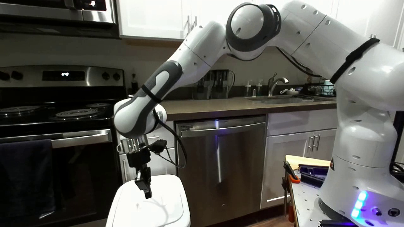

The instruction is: Open the landfill bin

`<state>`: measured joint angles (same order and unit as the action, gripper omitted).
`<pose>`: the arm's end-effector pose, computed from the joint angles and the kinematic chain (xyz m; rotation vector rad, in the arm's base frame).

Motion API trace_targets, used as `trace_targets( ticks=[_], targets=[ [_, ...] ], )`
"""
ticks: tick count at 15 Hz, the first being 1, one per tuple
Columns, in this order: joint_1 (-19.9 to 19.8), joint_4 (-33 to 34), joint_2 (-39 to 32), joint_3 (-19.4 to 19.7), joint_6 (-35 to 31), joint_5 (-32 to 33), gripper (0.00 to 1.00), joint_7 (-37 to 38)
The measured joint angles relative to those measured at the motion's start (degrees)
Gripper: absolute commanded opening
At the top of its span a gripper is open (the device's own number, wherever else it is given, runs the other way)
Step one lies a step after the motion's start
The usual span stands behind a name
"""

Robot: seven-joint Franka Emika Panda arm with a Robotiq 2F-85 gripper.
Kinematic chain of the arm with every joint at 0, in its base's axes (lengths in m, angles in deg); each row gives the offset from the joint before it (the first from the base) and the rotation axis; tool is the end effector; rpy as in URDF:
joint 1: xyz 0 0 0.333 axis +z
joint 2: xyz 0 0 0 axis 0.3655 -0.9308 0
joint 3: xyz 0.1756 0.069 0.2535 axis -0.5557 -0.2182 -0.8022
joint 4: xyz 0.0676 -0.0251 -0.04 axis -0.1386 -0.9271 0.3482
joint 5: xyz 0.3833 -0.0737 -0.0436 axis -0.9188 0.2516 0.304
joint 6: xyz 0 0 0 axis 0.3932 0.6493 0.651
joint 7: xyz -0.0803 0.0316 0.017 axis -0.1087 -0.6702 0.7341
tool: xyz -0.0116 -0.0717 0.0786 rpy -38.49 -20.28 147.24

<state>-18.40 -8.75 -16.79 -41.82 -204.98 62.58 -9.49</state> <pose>0.6614 0.1004 0.0896 -2.8662 -0.7611 0.3881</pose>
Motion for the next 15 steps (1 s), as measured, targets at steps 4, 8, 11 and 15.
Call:
trace_targets(
  ticks=[4, 8, 11, 15],
  targets=[
    [2.8, 2.5, -4.0, 0.4, -0.6, 3.3, 0.06, 4.9],
    [5.6, 3.1, -6.2, 1.1, -2.3, 5.6, 0.02, 8.9],
    [7.3, 3.1, -7.5, 1.9, -4.4, 7.3, 0.03, 11.3],
    [8.0, 3.5, -9.2, 2.6, -4.9, 7.6, 0.03, 12.8]
  ],
)
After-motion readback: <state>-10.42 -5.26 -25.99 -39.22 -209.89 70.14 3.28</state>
